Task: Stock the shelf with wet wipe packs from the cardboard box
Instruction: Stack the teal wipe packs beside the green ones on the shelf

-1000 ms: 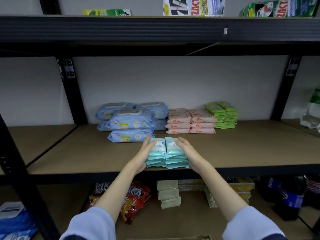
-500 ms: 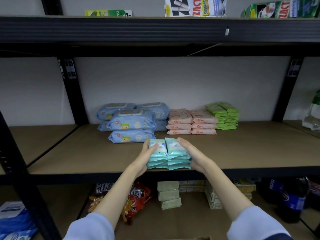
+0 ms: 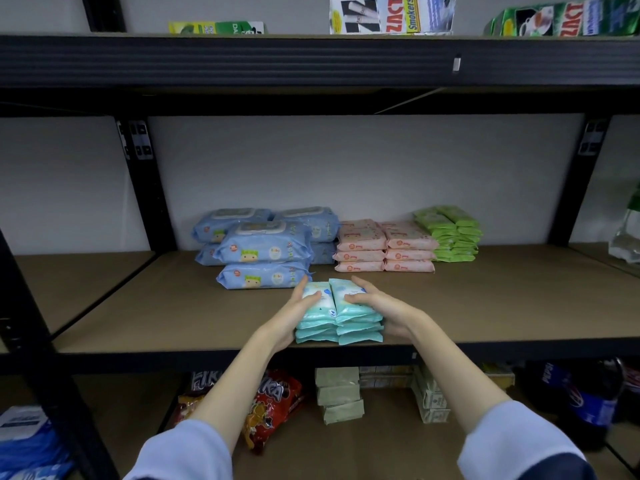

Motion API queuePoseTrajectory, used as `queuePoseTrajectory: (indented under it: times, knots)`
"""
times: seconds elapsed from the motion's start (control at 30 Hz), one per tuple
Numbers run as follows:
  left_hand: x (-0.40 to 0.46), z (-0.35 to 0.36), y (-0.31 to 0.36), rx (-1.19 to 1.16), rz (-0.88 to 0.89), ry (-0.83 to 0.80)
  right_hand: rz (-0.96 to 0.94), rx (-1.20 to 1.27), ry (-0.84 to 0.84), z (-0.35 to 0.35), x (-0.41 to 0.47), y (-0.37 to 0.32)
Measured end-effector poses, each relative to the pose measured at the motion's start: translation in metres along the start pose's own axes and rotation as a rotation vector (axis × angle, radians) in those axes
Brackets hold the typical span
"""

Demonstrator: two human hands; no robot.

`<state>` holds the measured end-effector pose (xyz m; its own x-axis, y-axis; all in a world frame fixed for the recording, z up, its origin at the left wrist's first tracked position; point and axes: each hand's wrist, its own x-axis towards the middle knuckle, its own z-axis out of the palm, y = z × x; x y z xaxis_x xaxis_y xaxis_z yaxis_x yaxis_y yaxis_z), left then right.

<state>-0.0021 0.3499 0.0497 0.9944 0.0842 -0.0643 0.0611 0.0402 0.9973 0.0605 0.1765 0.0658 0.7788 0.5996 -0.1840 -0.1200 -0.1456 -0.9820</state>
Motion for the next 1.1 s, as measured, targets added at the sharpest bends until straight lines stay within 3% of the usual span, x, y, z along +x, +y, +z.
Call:
queuePoseTrajectory:
  times: [0.57,0.77,1.1]
  knots:
    - [-0.005,-0.005,0.009,0.254,0.044,-0.024,-0.036,-0.155,0.031,0.005,-0.006,-0.004]
    - [-0.012,-0.006,0.001,0.267,0.151,0.053,-0.163,-0.212,0.163,0.008,-0.020,0.003]
    - [-0.017,0.001,-0.001,0.345,0.122,0.044,-0.170,-0.326,0.176,0.017,-0.029,0.007]
